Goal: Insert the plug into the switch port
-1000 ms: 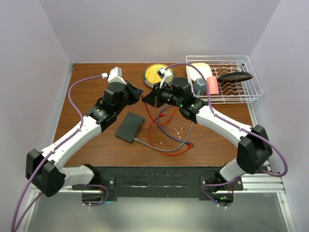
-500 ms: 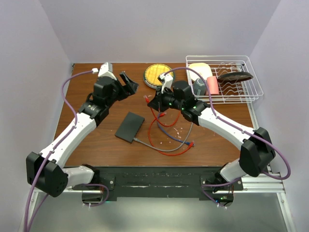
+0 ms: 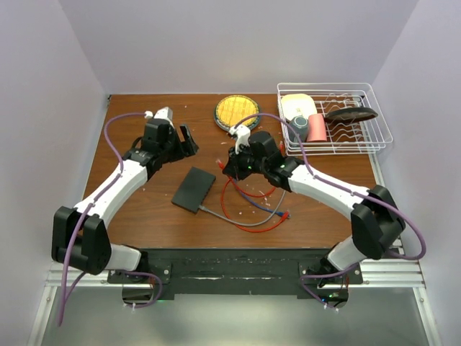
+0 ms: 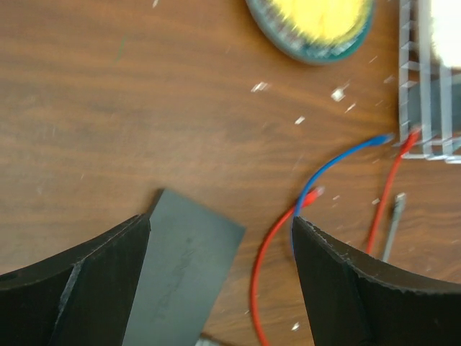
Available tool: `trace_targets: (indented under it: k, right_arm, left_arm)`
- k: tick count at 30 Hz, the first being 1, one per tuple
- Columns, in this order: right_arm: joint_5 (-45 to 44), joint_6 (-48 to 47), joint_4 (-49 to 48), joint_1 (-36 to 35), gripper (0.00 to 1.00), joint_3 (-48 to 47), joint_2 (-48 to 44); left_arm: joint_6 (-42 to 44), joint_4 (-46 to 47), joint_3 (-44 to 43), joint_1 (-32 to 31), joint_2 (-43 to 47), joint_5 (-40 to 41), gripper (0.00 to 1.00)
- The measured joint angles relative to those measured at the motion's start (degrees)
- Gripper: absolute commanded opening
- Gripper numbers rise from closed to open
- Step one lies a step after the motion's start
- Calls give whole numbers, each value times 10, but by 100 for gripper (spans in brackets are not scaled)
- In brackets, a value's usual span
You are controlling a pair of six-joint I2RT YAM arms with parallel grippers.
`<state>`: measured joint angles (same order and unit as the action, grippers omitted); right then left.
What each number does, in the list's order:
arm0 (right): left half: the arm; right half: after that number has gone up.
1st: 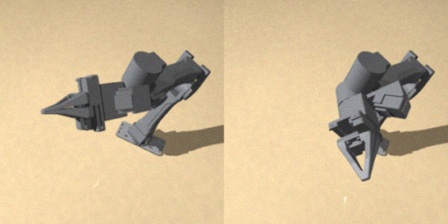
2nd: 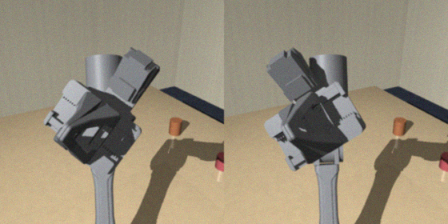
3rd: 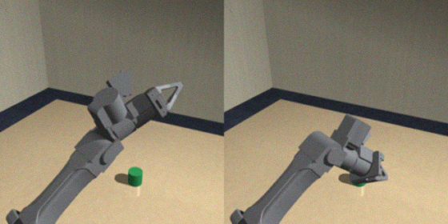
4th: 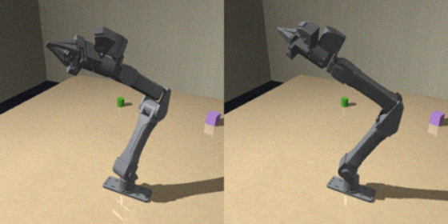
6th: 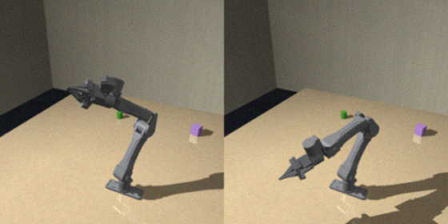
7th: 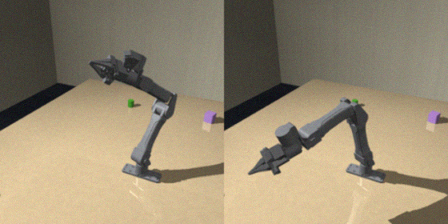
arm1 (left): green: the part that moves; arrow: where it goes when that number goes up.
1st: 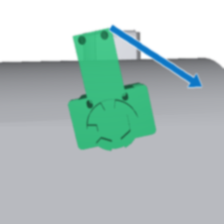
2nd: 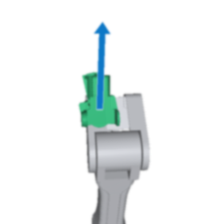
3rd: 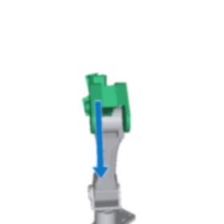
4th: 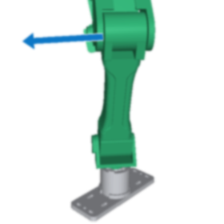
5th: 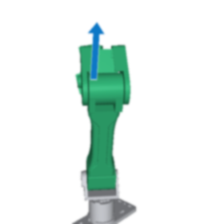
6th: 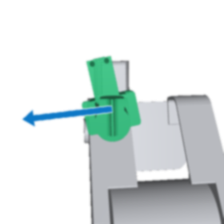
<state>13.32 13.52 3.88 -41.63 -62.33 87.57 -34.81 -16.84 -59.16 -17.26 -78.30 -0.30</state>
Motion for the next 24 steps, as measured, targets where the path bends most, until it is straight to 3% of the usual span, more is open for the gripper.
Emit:
trace_targets:
  k: [13,24]
  right_arm:
    - [-68,-45,19,-102,0,0,95]
    - [-110,-66,17,-129,0,-1,138]
  left_arm:
    - [27,0,107,13,-35,-10,84]
    - [31,59,165,15,-70,-46,81]
